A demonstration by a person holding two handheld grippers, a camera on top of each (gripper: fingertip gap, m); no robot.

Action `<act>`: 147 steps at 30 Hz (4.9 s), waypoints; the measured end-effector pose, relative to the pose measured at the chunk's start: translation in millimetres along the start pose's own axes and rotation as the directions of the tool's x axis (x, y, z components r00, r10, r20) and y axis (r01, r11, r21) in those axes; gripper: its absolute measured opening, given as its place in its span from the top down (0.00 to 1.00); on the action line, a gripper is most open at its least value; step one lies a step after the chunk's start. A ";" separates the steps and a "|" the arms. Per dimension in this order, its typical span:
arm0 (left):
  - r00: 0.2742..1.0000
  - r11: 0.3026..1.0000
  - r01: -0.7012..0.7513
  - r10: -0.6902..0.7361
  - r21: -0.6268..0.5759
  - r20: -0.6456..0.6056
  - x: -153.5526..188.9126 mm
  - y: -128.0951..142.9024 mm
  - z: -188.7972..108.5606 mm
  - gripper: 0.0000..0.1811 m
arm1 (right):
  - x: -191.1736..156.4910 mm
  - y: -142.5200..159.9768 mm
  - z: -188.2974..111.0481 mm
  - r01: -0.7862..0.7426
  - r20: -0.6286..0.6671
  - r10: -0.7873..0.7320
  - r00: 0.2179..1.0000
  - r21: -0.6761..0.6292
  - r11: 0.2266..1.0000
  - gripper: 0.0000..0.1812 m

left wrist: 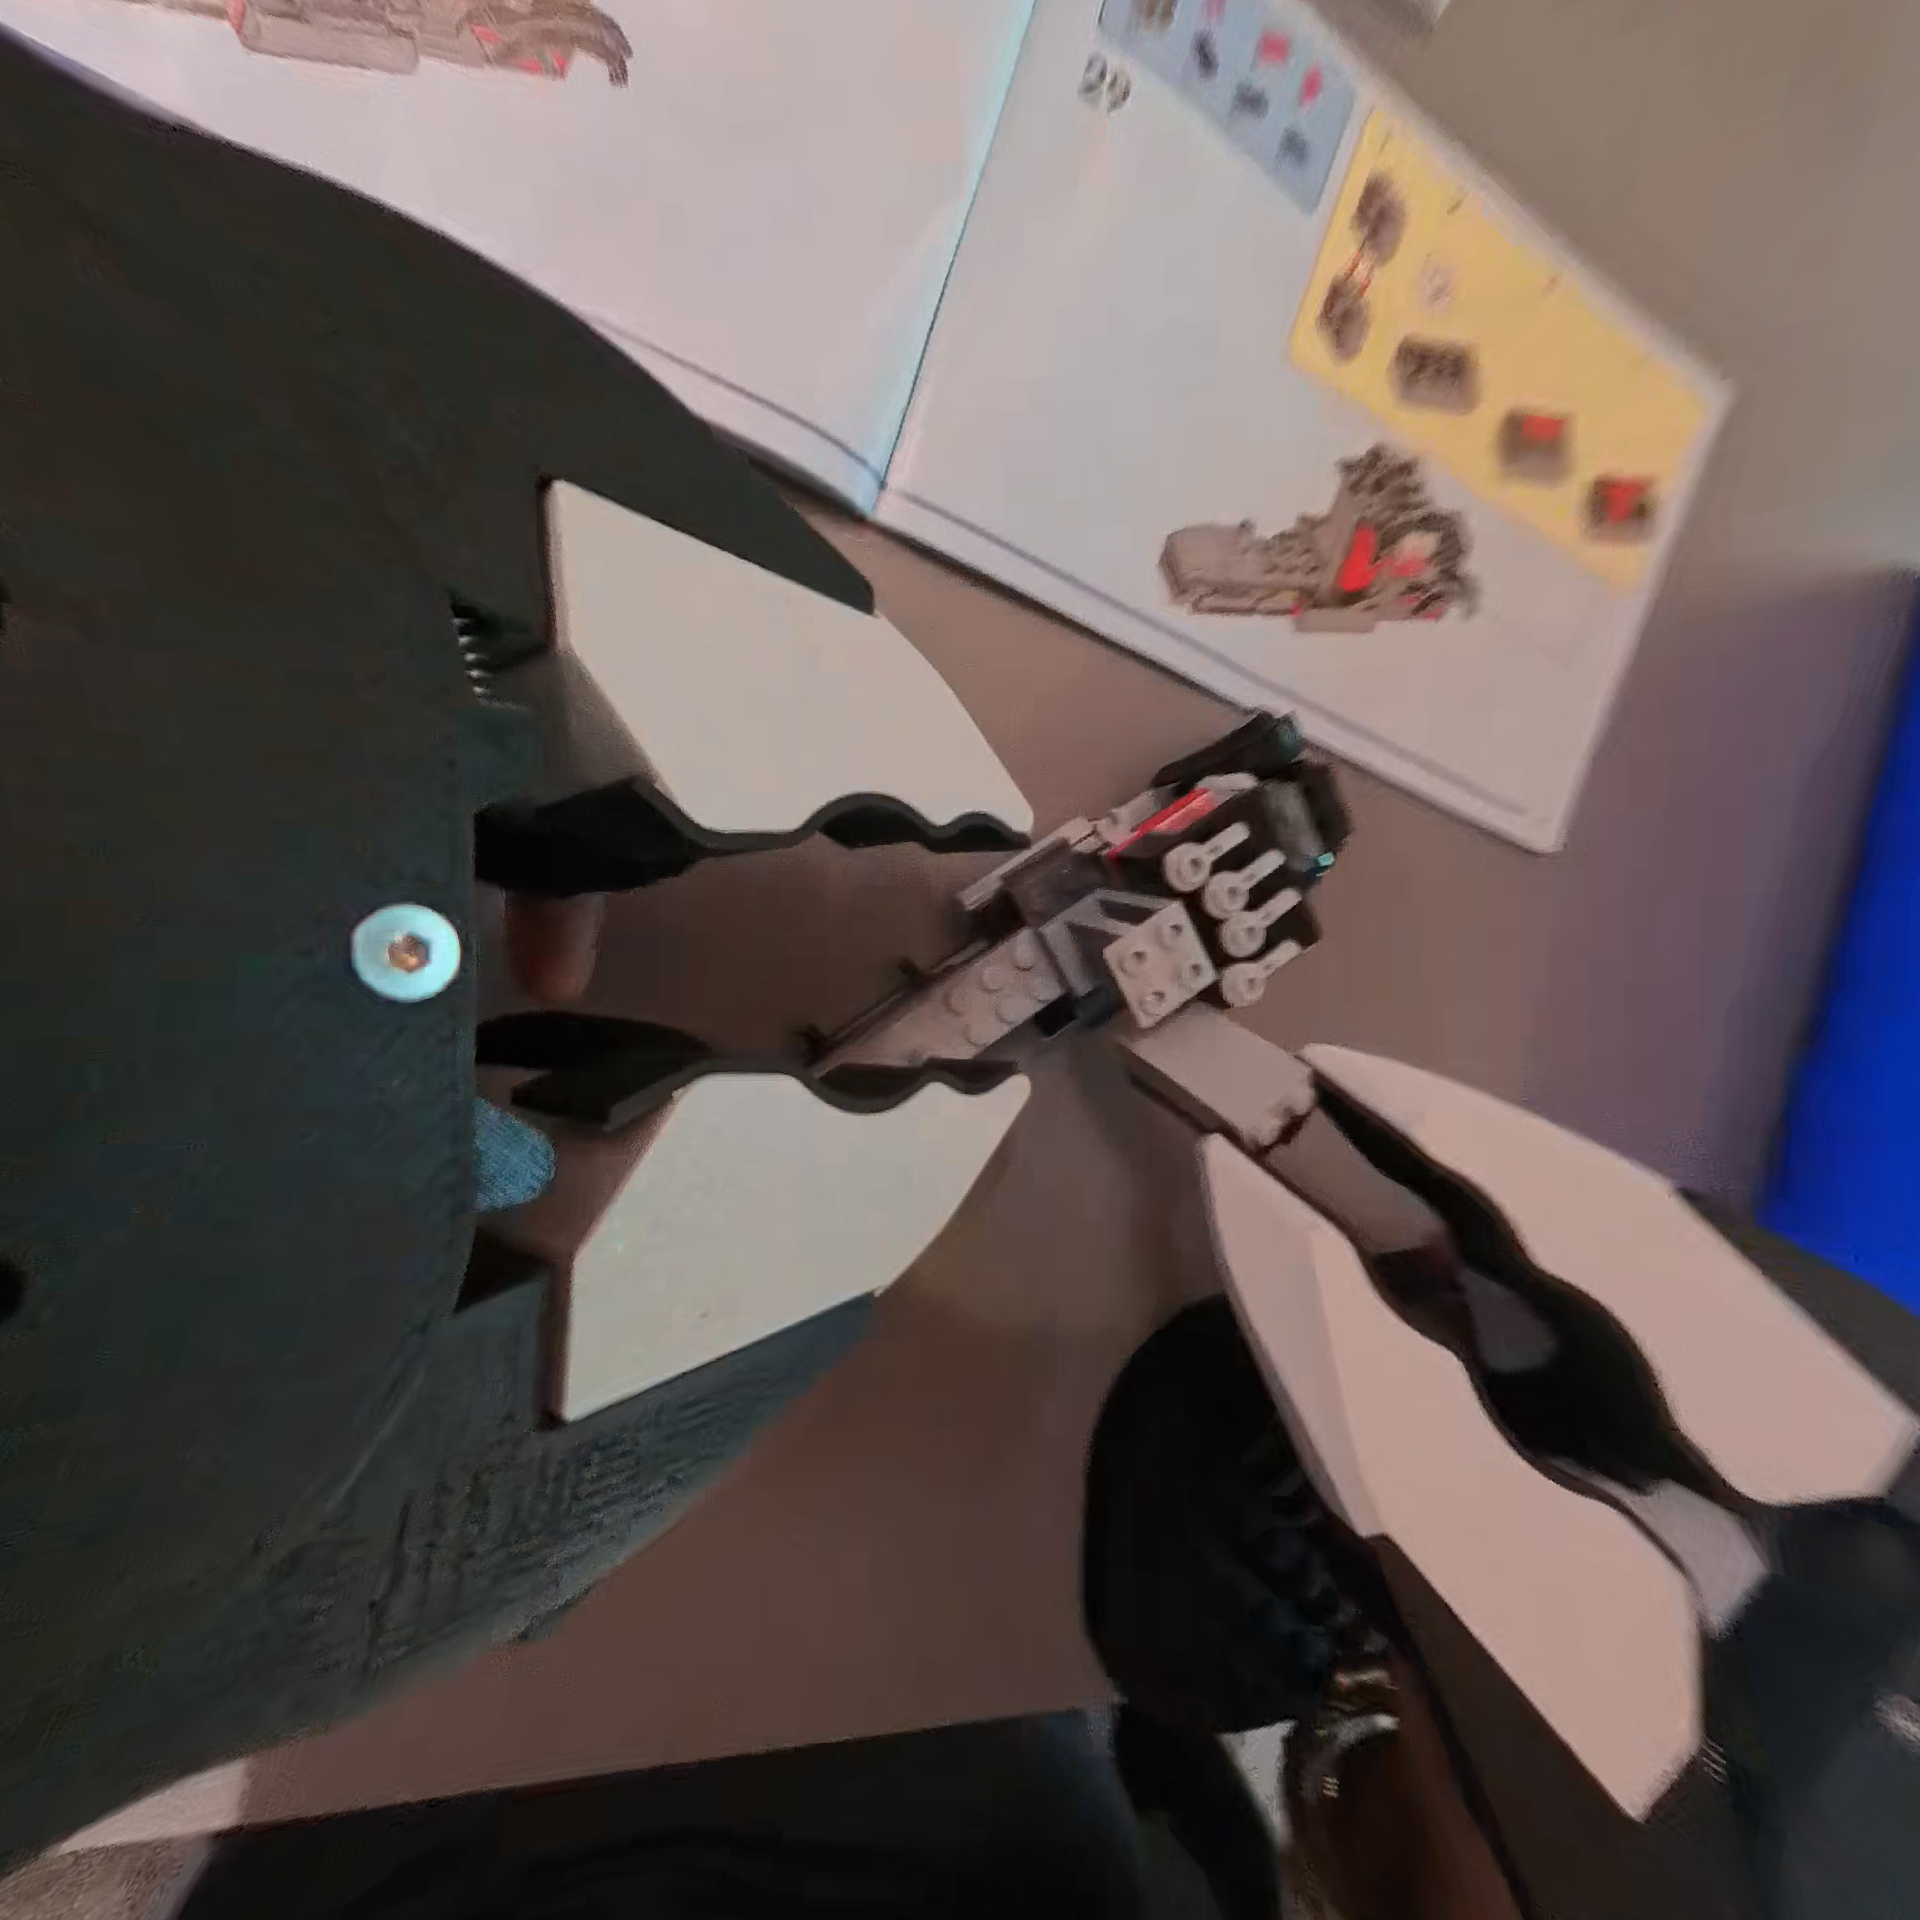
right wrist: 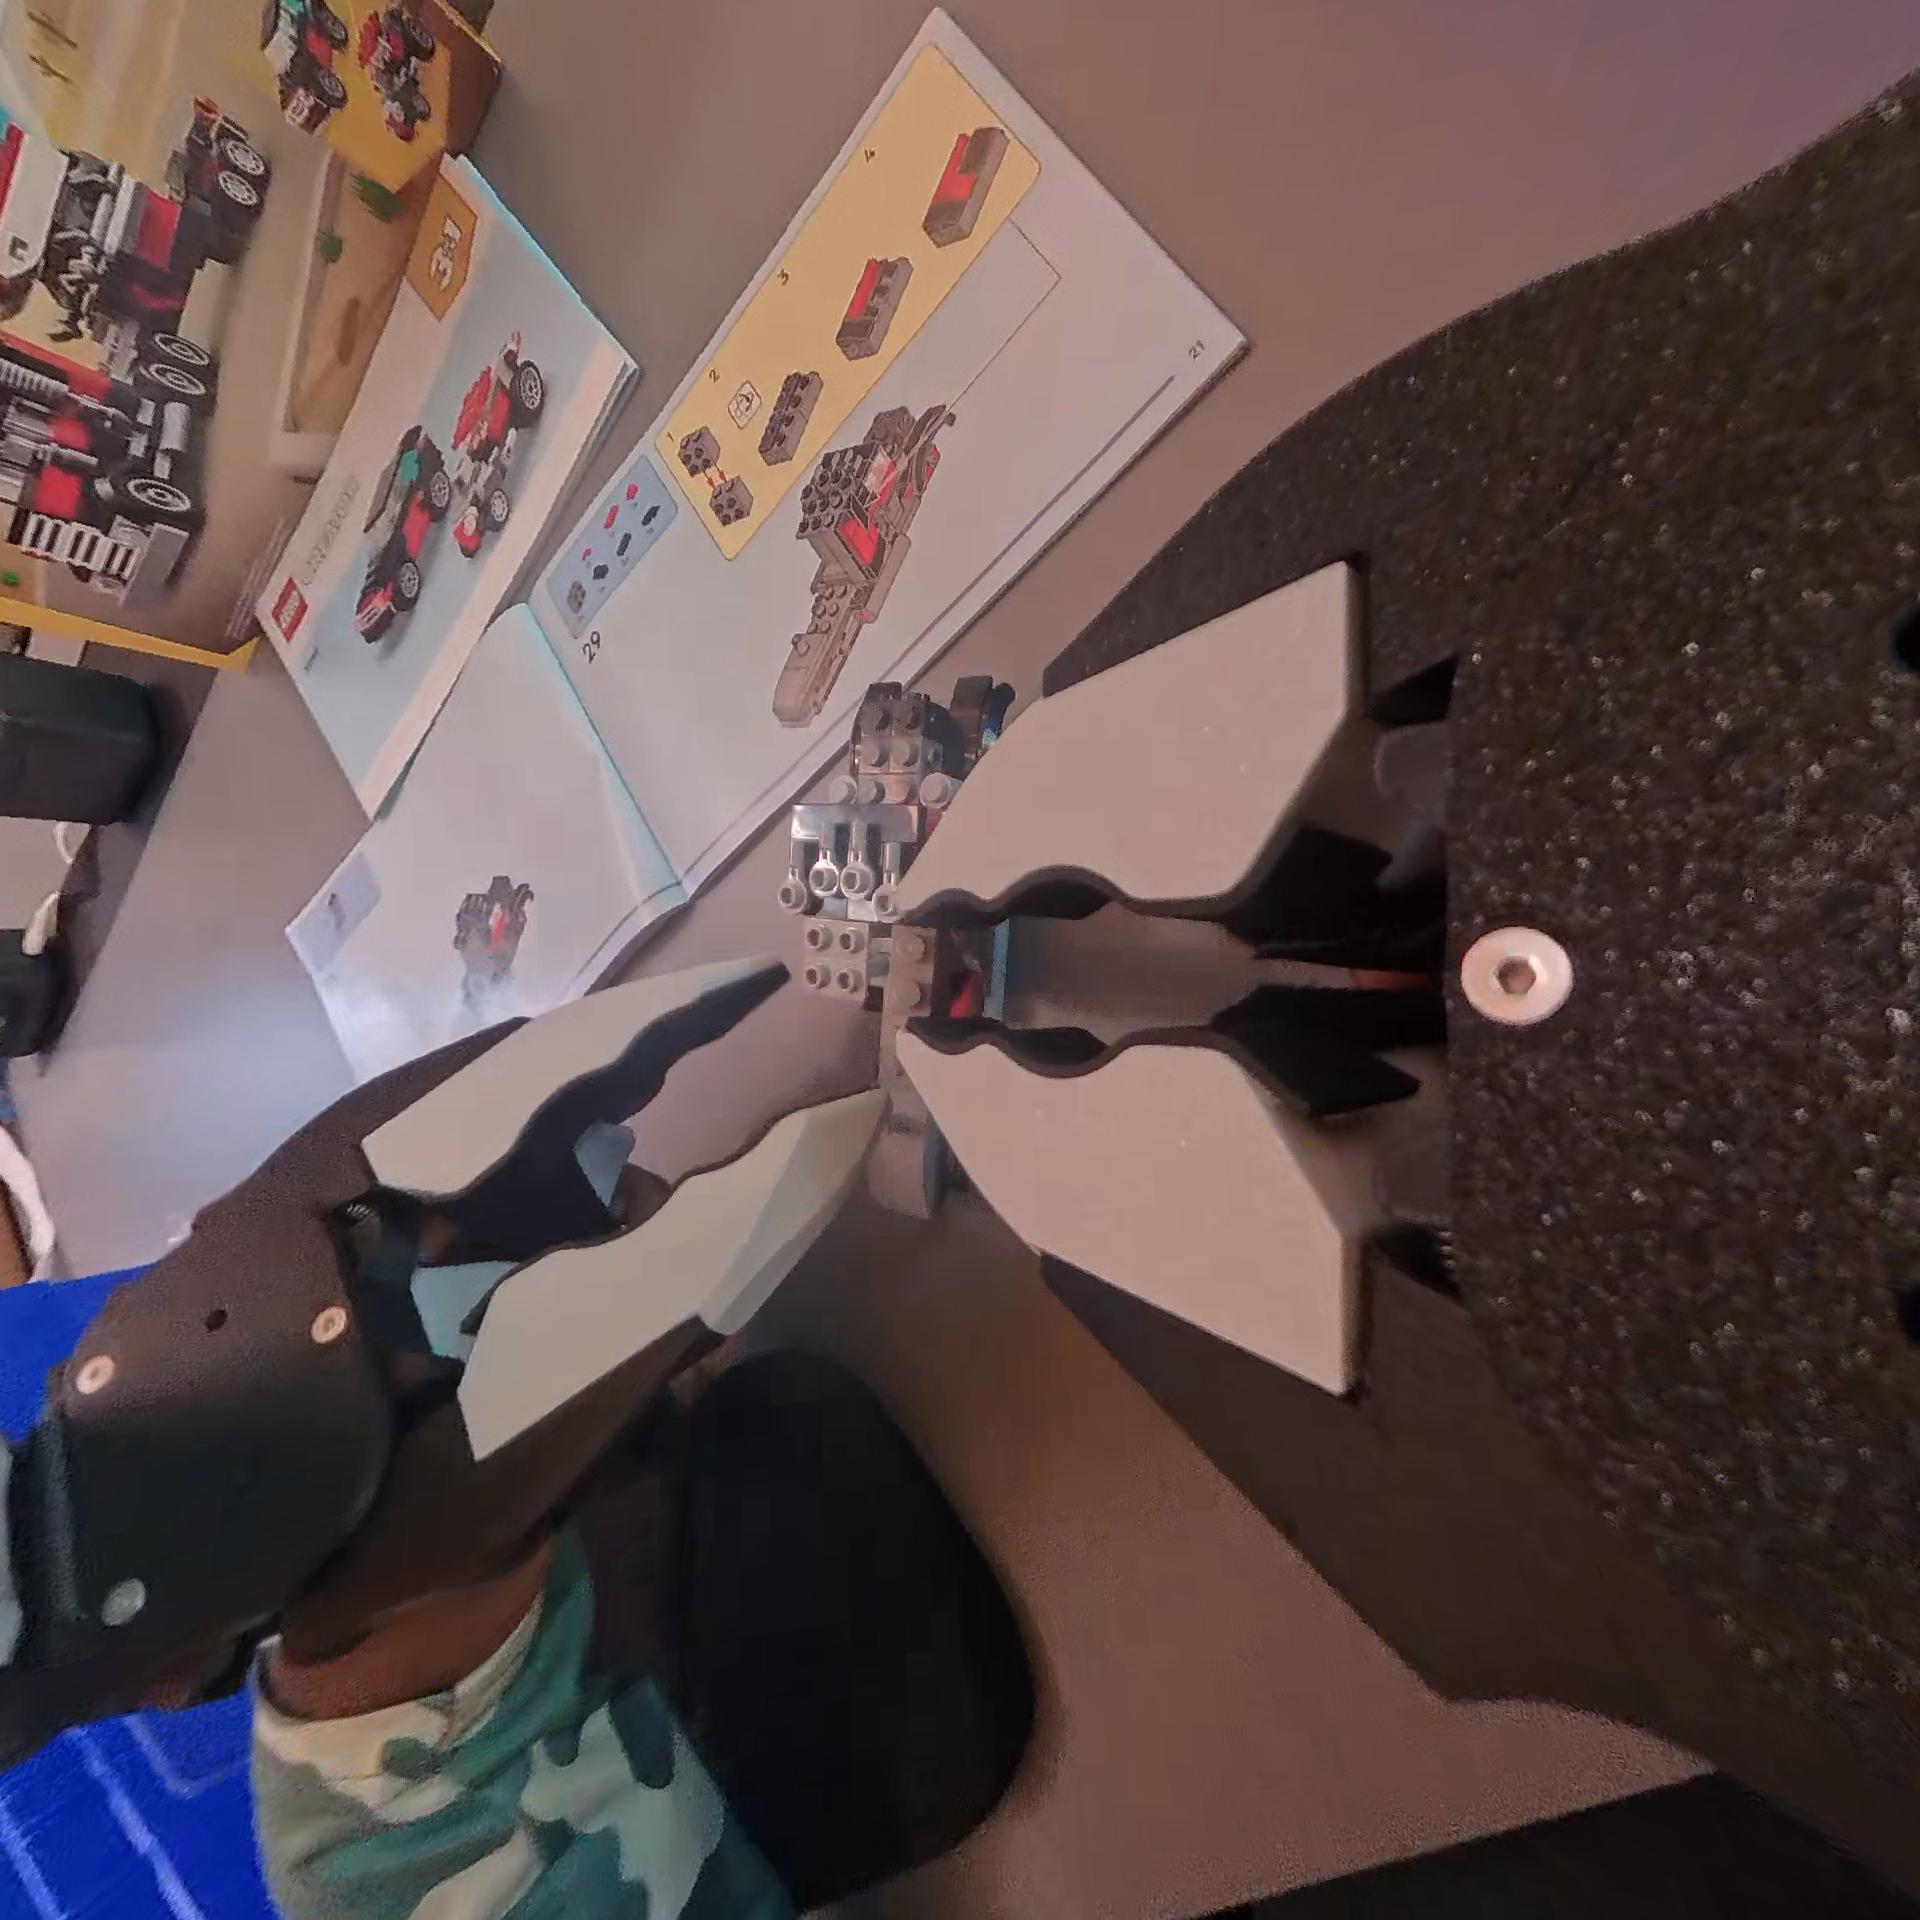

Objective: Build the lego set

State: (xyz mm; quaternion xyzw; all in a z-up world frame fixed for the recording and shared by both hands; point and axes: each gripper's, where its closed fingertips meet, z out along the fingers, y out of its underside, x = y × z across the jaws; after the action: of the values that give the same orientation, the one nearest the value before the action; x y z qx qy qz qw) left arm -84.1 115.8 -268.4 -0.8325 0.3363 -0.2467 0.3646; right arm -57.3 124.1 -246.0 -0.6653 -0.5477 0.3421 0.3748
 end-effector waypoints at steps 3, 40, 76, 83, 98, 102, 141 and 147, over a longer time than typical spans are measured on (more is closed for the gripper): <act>0.998 0.998 -0.052 0.050 -0.037 -0.040 6.1 6.2 7.5 0.81 | -0.2 5.3 4.1 0.024 -0.020 -0.025 0.999 -0.048 0.999 0.91; 0.987 0.989 -0.139 0.142 0.059 -0.068 7.8 6.0 16.8 0.75 | 2.2 5.0 20.4 0.194 0.039 -0.192 0.981 -0.329 0.924 0.91; 0.992 0.991 -0.119 0.122 0.061 -0.042 4.9 5.9 15.9 0.79 | 3.3 8.3 20.0 0.285 0.111 -0.266 0.958 -0.503 0.816 0.91; 0.994 0.993 -0.100 0.102 0.062 -0.035 2.4 5.6 15.6 0.81 | 2.8 5.2 21.8 0.363 0.124 -0.343 0.931 -0.408 0.838 0.91; 0.995 0.994 -0.086 0.089 0.063 -0.048 2.5 5.6 15.2 0.82 | 5.4 0.0 21.4 0.629 -0.031 -0.659 0.751 -0.270 0.729 0.90; 0.995 0.994 -0.086 0.089 0.063 -0.047 2.3 5.6 15.3 0.82 | 5.5 0.0 21.5 0.637 -0.025 -0.665 0.746 -0.262 0.725 0.90; 0.994 0.995 -0.083 0.087 0.059 -0.063 3.2 8.5 12.3 0.83 | 12.8 -14.3 8.7 0.453 0.054 -0.450 0.891 -0.076 0.888 0.70; 0.986 0.985 -0.150 0.143 0.090 0.085 -4.5 6.9 -6.1 0.77 | 14.2 -4.6 15.9 0.251 0.254 -0.238 0.938 -0.022 0.968 0.62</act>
State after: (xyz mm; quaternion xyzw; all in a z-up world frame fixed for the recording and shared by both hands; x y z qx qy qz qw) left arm -93.6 113.0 -270.7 -0.7959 0.3698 -0.2026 0.4344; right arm -70.9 140.6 -250.3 -0.5536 -0.6777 0.3589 0.3246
